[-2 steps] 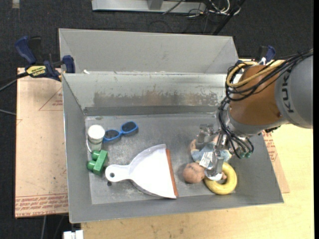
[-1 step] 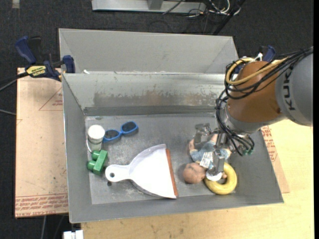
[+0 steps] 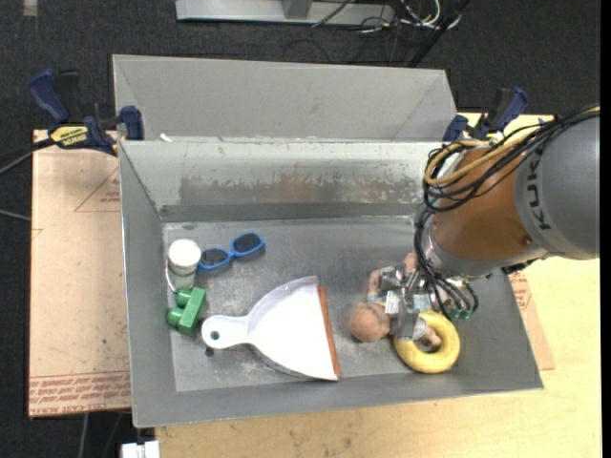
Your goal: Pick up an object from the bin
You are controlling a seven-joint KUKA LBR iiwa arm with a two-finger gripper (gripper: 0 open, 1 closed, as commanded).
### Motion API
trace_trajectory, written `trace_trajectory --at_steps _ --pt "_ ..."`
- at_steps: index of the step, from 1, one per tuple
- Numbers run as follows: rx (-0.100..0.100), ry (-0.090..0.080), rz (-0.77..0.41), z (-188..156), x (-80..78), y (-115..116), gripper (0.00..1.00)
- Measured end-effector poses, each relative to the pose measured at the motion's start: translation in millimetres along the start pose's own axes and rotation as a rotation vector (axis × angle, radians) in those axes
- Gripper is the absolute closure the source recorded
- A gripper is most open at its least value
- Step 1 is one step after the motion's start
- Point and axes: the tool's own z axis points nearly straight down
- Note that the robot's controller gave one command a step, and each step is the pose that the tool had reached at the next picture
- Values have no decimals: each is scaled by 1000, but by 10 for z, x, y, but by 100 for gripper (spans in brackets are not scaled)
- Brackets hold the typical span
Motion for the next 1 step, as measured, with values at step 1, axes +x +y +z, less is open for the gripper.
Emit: trace_trajectory --at_steps 1 --pt "0 -3 0 0 -5 4 100"
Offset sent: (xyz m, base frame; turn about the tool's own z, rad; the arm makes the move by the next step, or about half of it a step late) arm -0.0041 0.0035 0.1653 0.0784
